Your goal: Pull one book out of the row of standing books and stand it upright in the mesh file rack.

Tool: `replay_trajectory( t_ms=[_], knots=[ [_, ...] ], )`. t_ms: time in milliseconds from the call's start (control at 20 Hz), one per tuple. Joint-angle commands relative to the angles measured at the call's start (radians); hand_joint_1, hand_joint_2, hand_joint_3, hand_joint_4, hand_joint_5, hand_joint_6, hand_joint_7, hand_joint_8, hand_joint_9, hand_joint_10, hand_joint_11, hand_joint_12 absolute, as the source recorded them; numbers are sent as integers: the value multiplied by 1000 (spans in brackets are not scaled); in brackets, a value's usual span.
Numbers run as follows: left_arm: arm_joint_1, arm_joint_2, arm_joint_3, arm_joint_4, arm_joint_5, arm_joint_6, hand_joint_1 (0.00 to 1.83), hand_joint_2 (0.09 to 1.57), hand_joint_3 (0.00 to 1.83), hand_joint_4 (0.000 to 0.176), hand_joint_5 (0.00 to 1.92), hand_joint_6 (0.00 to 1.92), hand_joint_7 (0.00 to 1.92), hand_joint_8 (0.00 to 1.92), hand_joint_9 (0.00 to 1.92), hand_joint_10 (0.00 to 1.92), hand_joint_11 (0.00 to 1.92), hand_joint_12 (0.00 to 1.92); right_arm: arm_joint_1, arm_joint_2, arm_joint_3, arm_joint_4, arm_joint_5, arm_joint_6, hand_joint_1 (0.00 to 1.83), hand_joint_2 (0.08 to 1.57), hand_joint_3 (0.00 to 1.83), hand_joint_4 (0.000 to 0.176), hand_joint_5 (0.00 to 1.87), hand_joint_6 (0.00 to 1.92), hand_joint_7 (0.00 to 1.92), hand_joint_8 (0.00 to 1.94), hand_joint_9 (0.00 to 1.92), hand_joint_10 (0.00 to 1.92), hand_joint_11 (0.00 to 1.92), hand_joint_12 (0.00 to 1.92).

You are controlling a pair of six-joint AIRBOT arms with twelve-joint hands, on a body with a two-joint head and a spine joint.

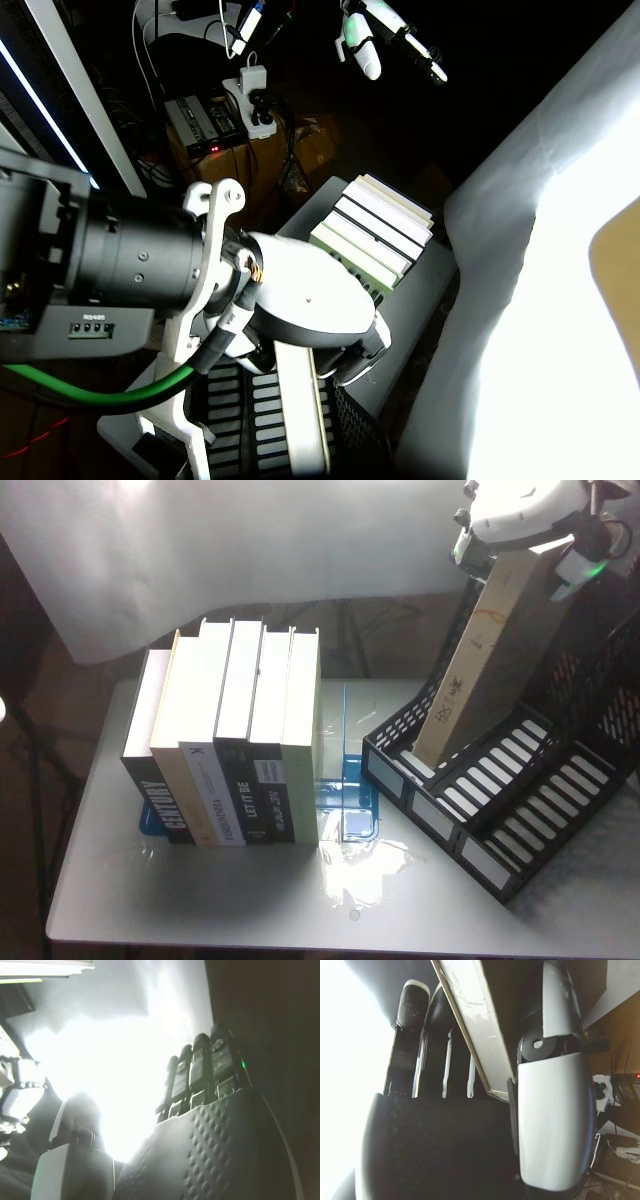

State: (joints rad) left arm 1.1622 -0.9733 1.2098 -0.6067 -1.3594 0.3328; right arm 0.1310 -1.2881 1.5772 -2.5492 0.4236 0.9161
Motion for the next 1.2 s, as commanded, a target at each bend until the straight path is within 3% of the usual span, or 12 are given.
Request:
replay_trajectory(
  t_ms=[0,100,300,400,500,550,750,800,900,950,1000,1150],
  knots=[
    [-5,12,1,-19,-120,-5,334,1333,0,0,0,0,0,0,0,0,0,0,8,10,11,-12,-96,1,1350,1218,0,0,723,1158,804,1263,751,1634,605,1891],
    [-5,15,-2,-18,-121,-5,339,1331,0,0,0,0,0,0,0,0,0,0,-6,-12,39,-24,-107,18,1340,1229,2,0,702,1312,775,1261,714,1605,437,1796],
    [-5,16,-3,-14,-119,-5,334,1335,0,0,0,0,0,0,0,0,0,0,-35,-49,84,-29,-131,20,1351,1208,1,0,681,1258,806,1211,825,1506,704,1647],
    [-5,14,-2,-13,-118,-5,339,1335,0,0,0,0,0,0,0,0,0,0,-45,-65,103,-37,-134,20,1354,1195,0,0,753,1208,841,1158,803,1507,587,1724],
    [-5,13,0,-10,-116,-5,337,1332,0,0,0,0,0,0,0,0,0,0,-55,-72,119,-41,-136,21,1332,1249,6,0,688,1273,723,1360,677,1693,444,1889],
    [-5,13,0,-10,-116,-5,343,1333,0,0,0,0,0,0,0,0,0,0,-60,-77,126,-53,-136,27,1161,1285,5,0,665,1458,690,1449,601,1473,363,1841],
    [-5,7,5,-8,-117,-5,342,1341,2,0,0,0,0,0,0,0,0,0,-81,-100,167,-117,-136,71,1320,1283,0,0,631,1304,651,1522,651,1715,501,1858],
    [-5,4,8,-8,-115,-5,339,1339,1,0,0,0,0,0,0,0,0,0,-95,-106,182,-123,-139,79,1176,1341,7,0,546,1422,640,1762,587,1859,568,1908],
    [-5,3,9,-7,-115,-5,335,1340,1,0,0,0,0,0,0,0,0,0,-114,-113,199,-130,-142,92,1114,1320,0,0,562,1543,710,1543,679,1619,669,1920],
    [-5,3,9,-7,-115,-5,335,1340,1,0,0,0,0,0,0,0,0,0,-124,-117,206,-131,-146,97,696,1367,8,0,329,1265,374,1195,281,1535,257,1921],
    [-5,3,10,-7,-116,-5,335,1344,3,0,0,0,0,0,0,0,0,0,-133,-121,213,-131,-152,99,579,1389,10,0,286,1173,311,1085,180,1528,145,1921],
    [-5,1,11,-7,-119,-5,363,1345,1,0,0,0,0,0,0,0,0,0,-160,-133,232,-131,-159,109,549,1395,9,0,276,1149,296,1055,154,1526,115,1921]
  ],
)
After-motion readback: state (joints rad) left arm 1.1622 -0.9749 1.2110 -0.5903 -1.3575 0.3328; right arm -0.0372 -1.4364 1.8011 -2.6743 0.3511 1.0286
